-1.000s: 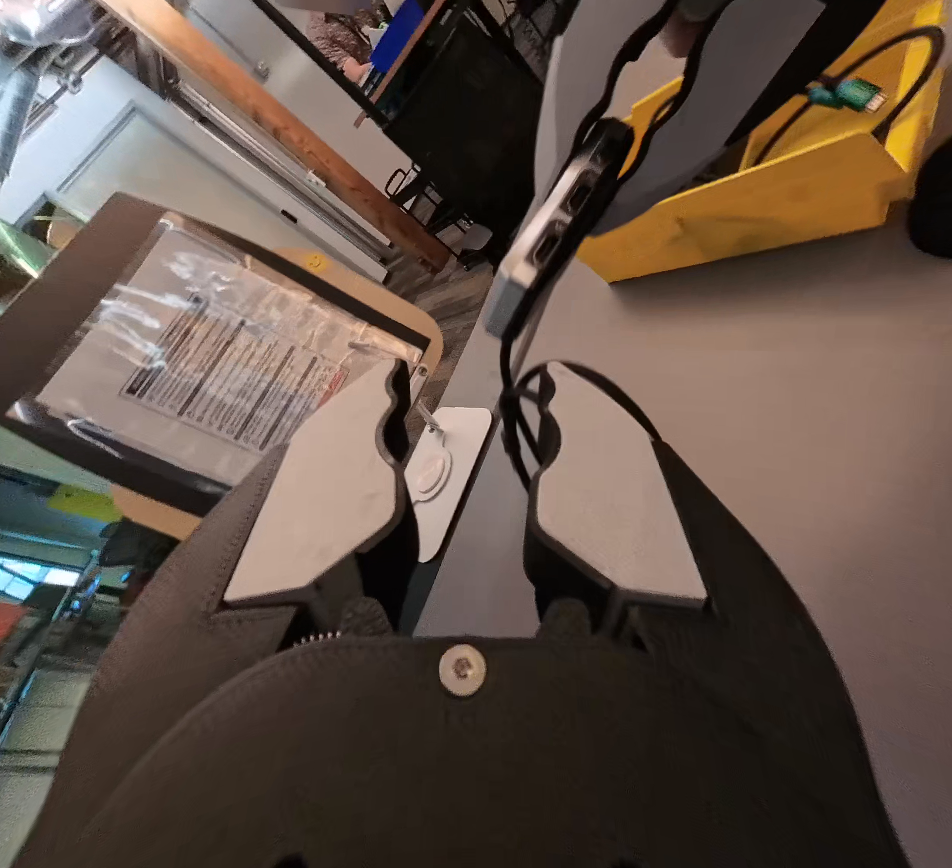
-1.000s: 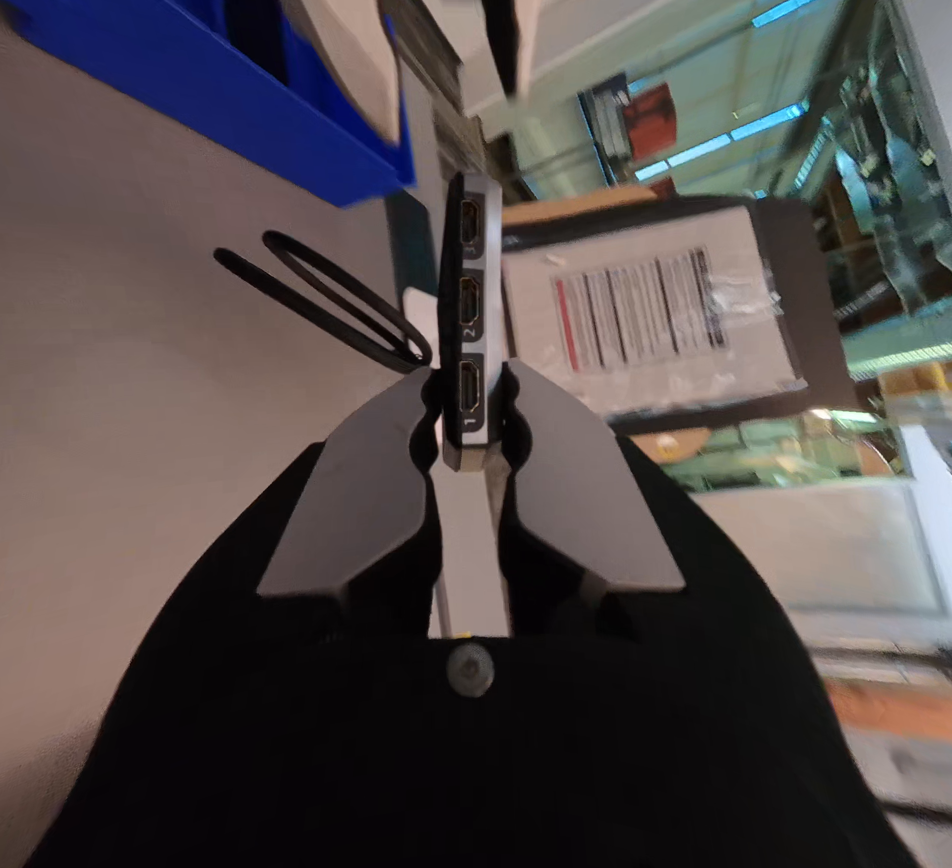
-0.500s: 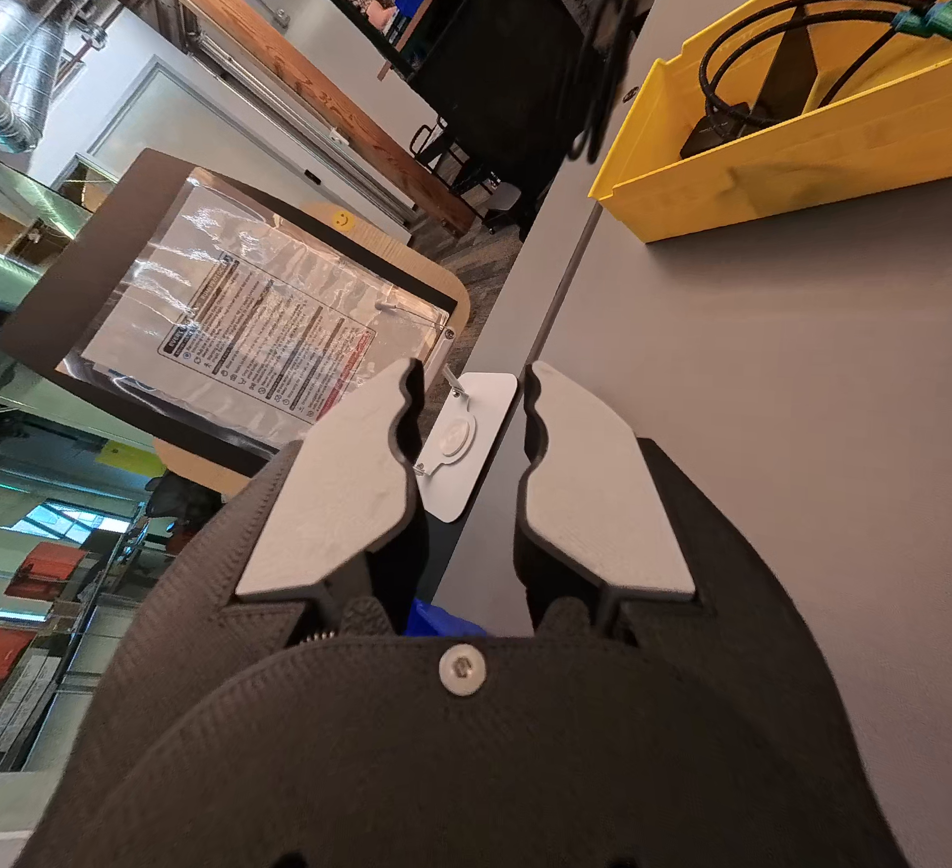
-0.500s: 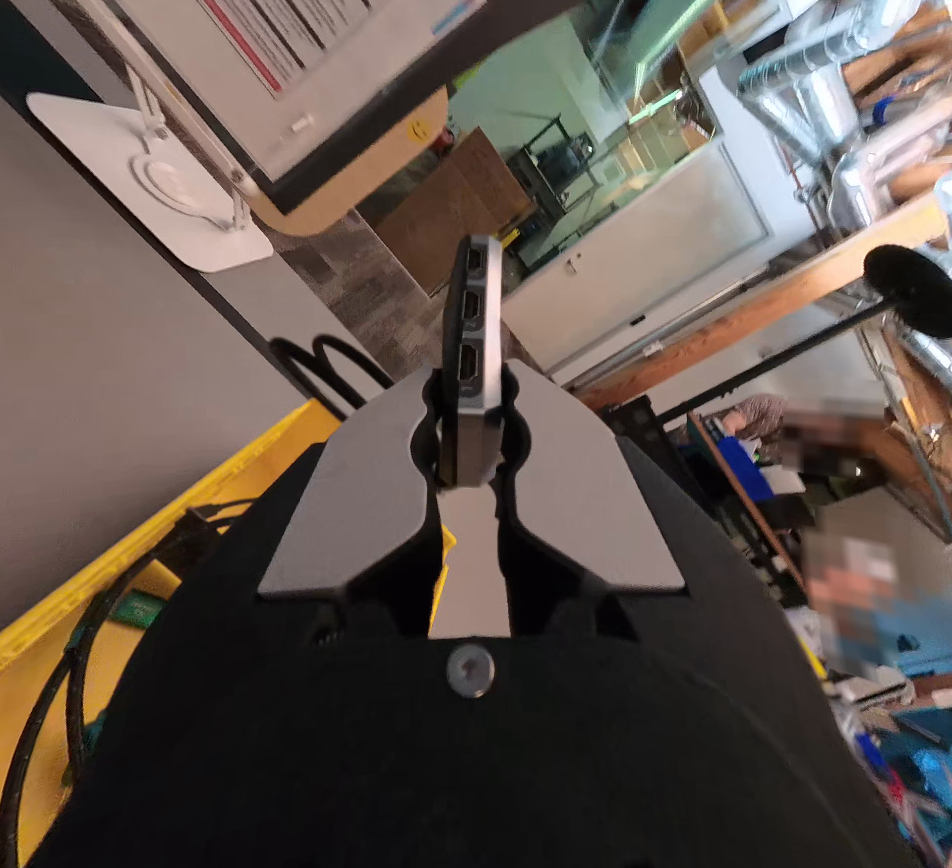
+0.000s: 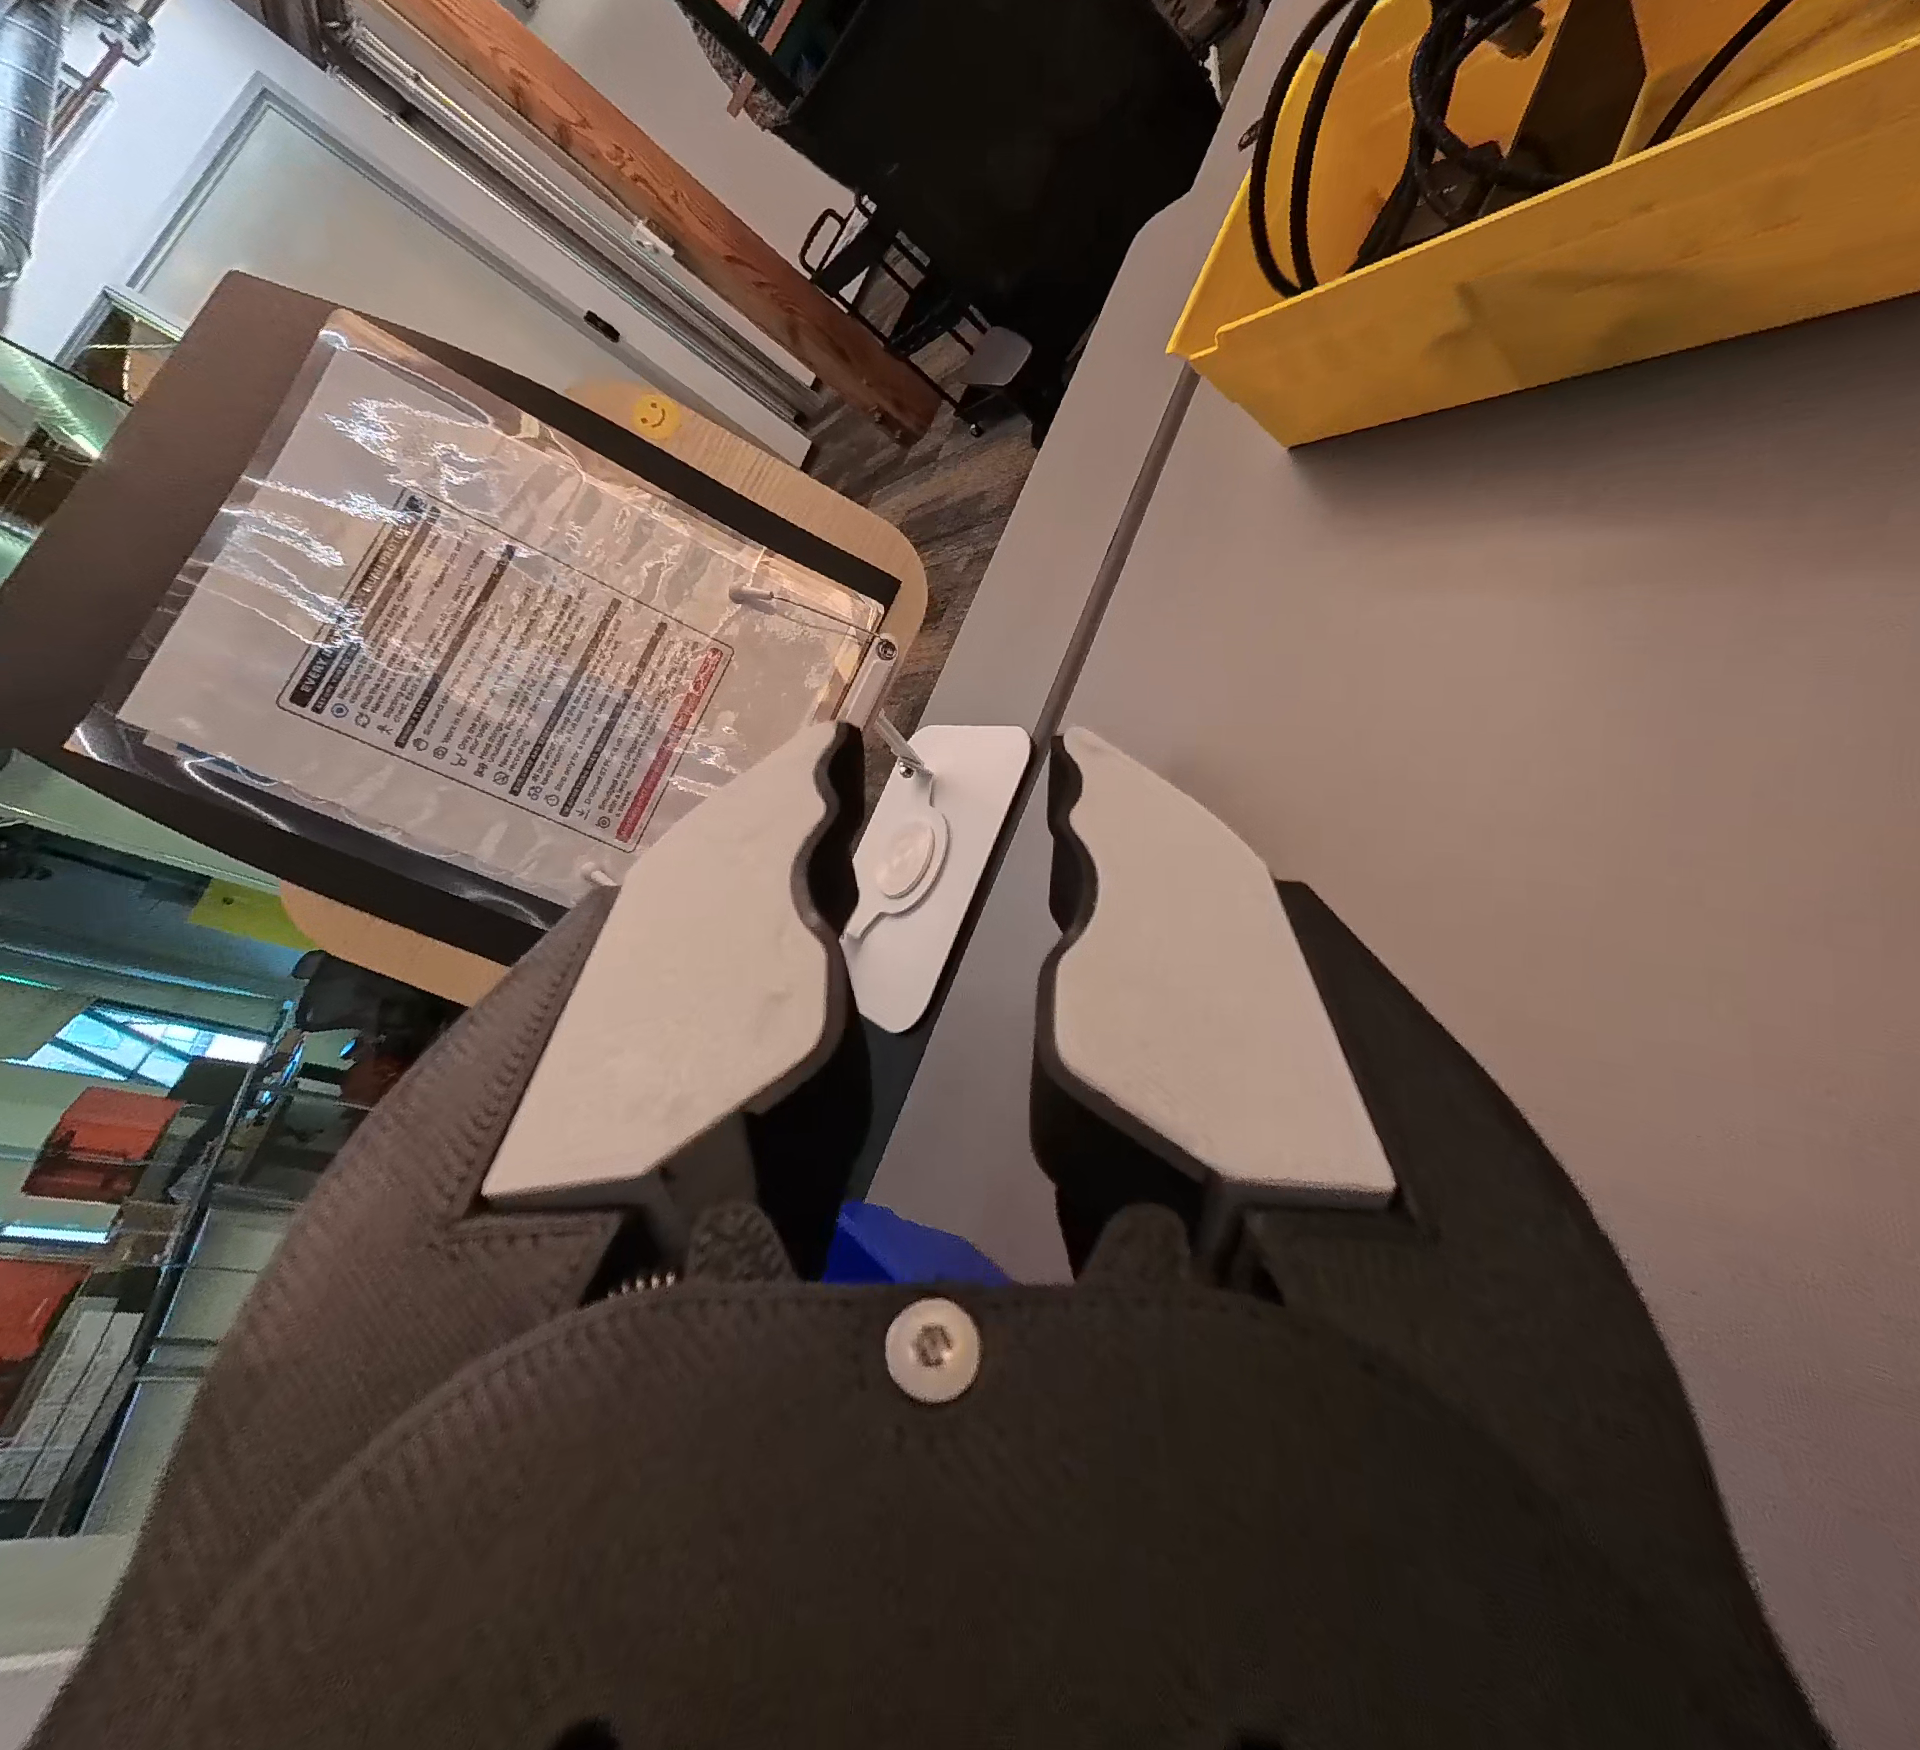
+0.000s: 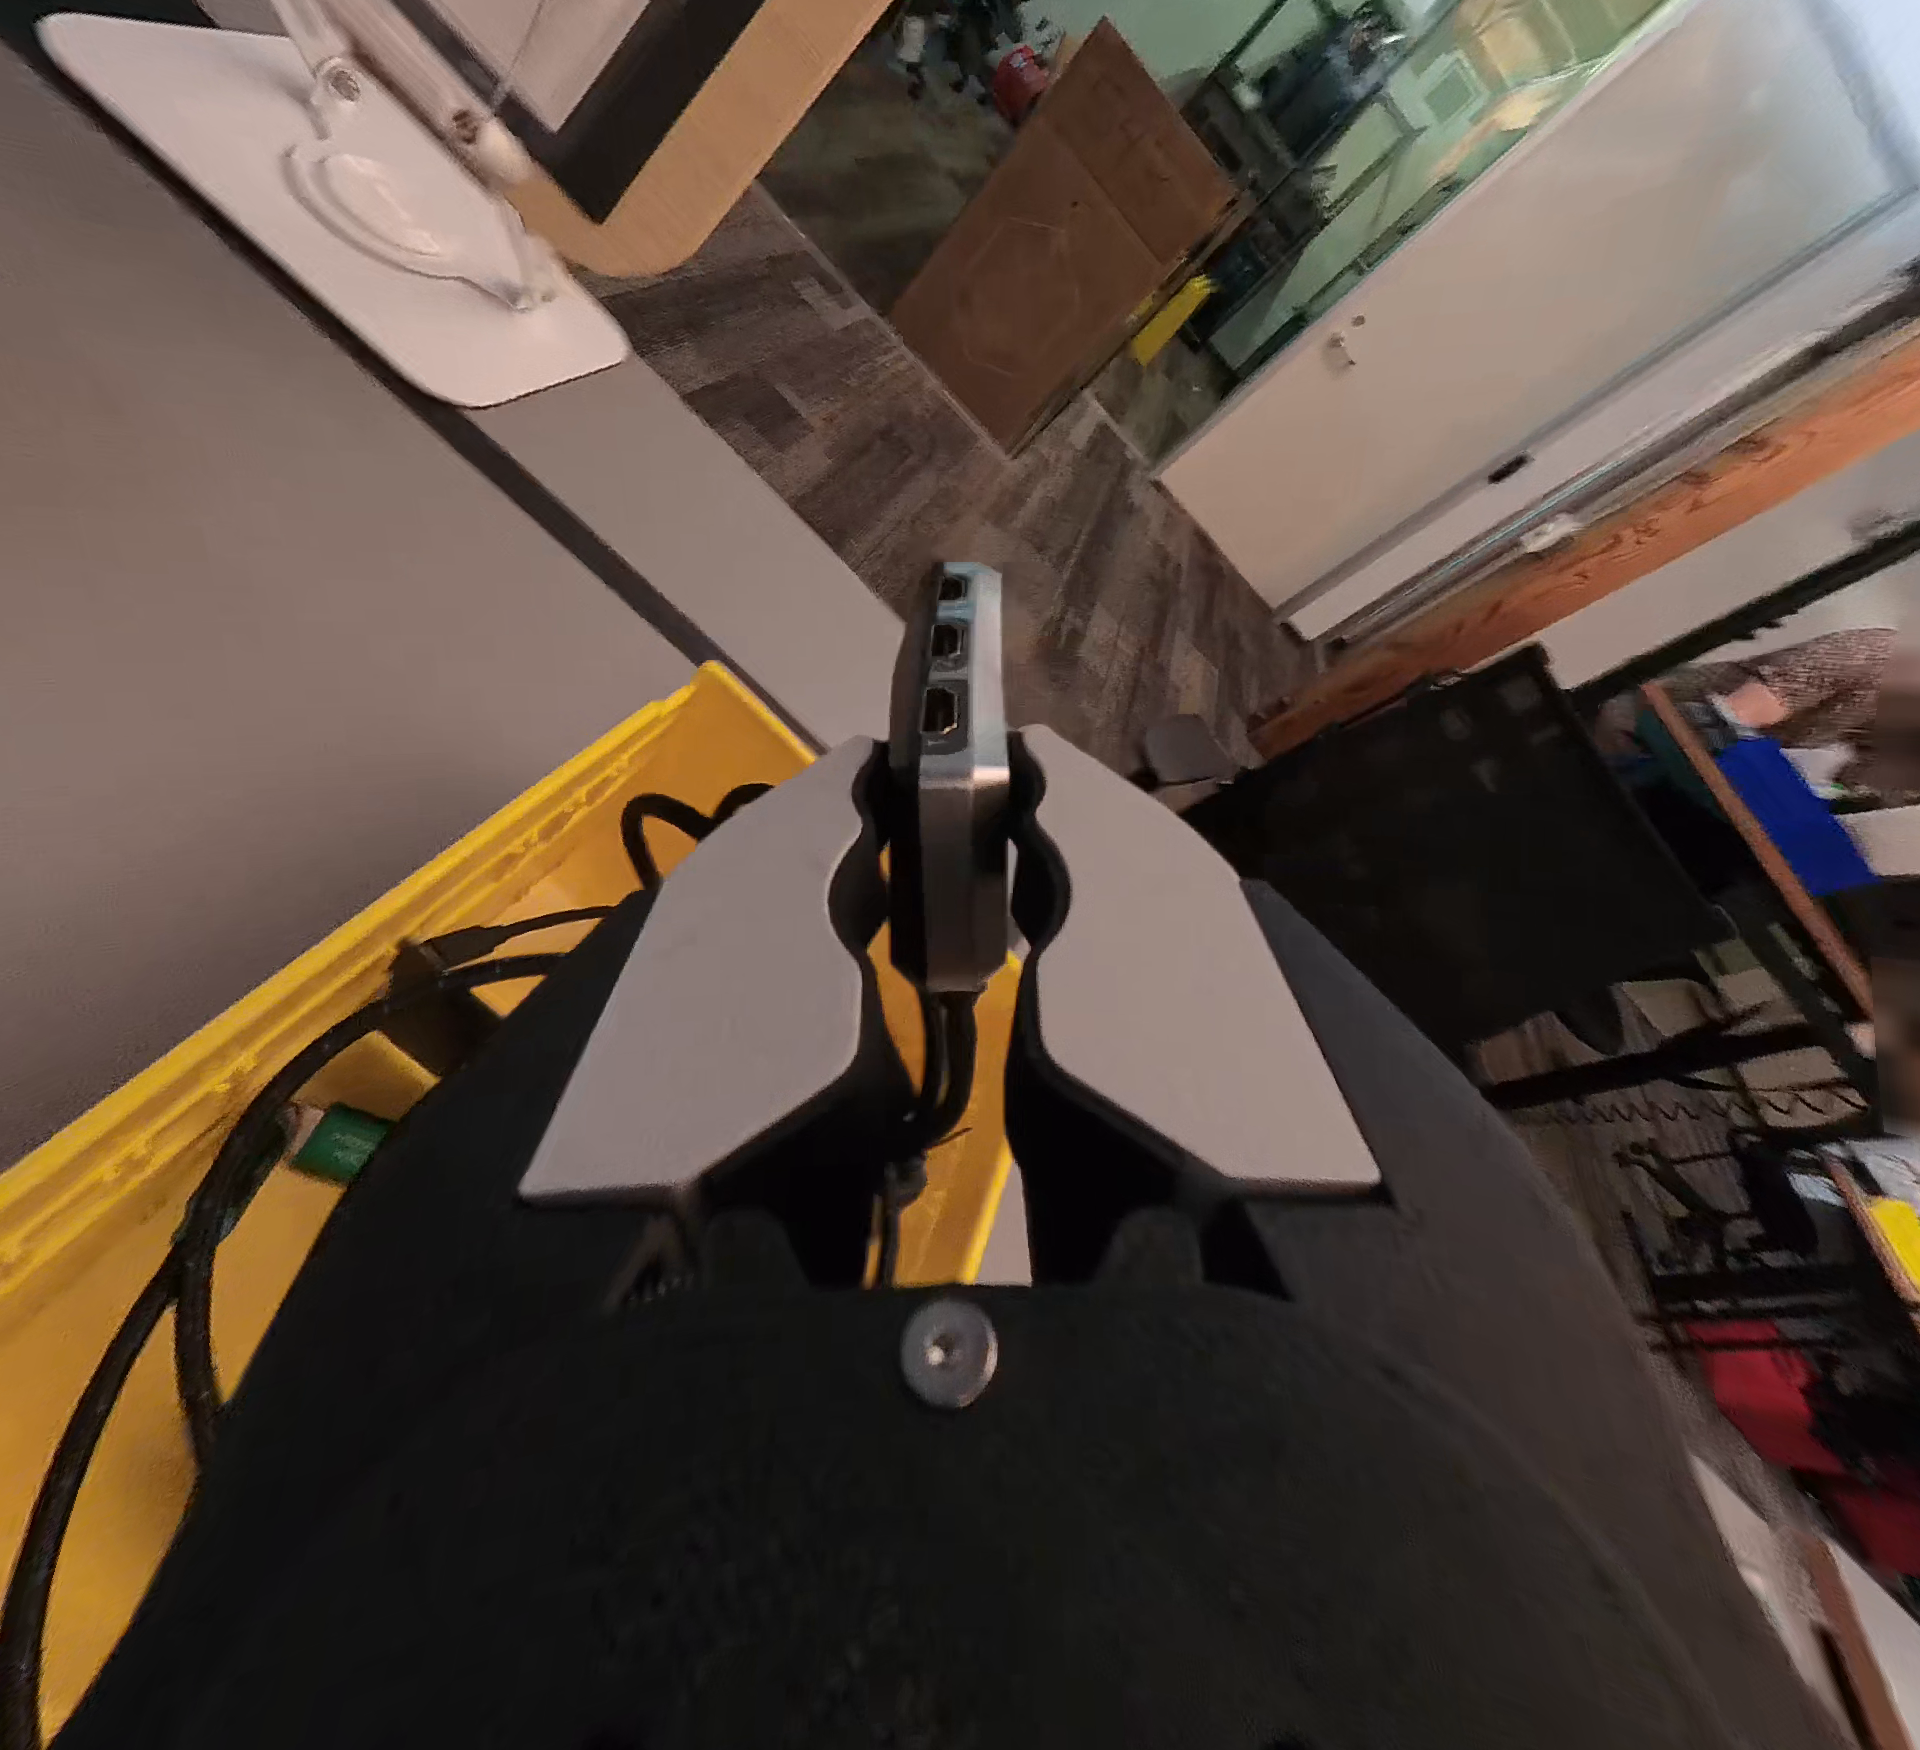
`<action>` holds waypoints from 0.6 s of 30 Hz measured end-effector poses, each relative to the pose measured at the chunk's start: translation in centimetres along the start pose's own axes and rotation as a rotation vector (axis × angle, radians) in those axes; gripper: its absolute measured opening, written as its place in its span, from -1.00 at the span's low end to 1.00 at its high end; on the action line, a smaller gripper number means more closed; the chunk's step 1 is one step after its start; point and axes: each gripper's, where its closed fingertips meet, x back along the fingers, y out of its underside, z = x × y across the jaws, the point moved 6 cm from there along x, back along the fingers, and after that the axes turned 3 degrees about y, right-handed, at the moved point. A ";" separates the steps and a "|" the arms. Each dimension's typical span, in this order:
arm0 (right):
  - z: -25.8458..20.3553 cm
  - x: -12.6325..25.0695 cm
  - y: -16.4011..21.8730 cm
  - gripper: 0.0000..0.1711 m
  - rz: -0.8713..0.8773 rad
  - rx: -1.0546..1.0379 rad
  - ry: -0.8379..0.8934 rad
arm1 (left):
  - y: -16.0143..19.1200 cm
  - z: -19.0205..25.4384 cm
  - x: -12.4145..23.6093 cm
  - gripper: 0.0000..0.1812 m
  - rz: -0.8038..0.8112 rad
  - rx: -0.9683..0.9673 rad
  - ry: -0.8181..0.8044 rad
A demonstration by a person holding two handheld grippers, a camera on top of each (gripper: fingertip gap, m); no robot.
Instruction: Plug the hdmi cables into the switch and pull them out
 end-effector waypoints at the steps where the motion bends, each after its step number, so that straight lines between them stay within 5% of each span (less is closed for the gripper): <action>1: -0.4 -0.6 0.1 -0.75 -0.011 0.001 -0.052 | 0.1 0.0 0.0 -0.64 -0.006 -0.004 0.000; 9: -2.0 -8.9 2.8 -0.76 -0.484 0.044 -0.674 | 0.3 -0.1 0.0 -0.65 -0.025 -0.010 -0.006; 18: -7.6 -15.5 5.5 -0.76 -0.859 0.235 -0.756 | -0.4 0.1 0.3 -0.66 -0.015 -0.021 -0.009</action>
